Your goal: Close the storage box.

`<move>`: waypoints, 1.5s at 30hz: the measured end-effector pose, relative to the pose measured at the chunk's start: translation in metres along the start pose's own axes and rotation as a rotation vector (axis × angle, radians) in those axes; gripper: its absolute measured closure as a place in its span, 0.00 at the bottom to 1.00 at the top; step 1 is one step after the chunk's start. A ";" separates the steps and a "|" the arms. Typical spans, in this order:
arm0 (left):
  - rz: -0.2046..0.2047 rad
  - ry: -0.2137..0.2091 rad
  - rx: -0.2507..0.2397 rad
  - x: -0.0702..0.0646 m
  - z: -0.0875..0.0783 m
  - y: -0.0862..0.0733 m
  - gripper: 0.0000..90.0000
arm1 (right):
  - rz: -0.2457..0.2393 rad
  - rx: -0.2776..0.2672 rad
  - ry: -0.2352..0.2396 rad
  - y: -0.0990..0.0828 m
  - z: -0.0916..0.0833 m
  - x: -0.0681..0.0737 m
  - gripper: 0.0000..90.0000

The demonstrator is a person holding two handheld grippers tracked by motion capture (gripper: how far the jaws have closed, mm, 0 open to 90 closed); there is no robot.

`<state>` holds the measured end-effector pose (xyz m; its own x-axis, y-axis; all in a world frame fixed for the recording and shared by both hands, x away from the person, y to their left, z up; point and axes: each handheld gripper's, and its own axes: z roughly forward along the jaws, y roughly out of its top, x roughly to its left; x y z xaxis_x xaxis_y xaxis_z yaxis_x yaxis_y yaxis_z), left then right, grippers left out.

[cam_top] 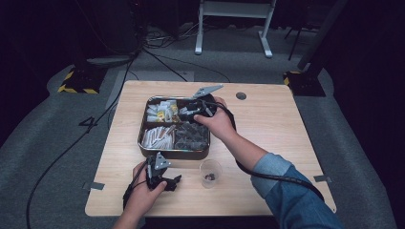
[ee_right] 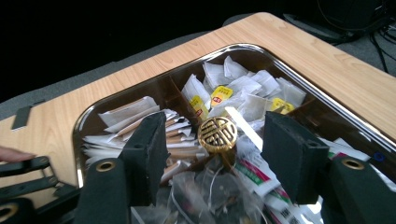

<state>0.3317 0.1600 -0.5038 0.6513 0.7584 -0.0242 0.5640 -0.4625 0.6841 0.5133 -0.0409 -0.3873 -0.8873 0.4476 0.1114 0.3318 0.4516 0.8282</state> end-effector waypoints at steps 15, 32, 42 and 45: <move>-0.002 0.000 -0.003 0.000 0.000 0.000 0.13 | 0.008 -0.064 -0.032 -0.013 -0.082 -0.009 0.42; 0.018 -0.022 0.002 0.003 0.000 0.000 0.13 | 0.045 -0.063 -0.085 -0.059 -0.149 -0.019 0.40; 0.023 -0.022 0.004 0.004 0.002 0.002 0.11 | 0.075 -0.032 -0.135 -0.117 -0.177 -0.022 0.39; 0.022 -0.022 0.004 0.004 0.002 0.002 0.11 | 0.077 -0.016 -0.164 -0.136 -0.184 -0.023 0.38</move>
<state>0.3369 0.1609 -0.5041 0.6749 0.7375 -0.0252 0.5511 -0.4810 0.6818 0.4294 -0.2545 -0.4017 -0.7949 0.6007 0.0854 0.3907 0.3991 0.8295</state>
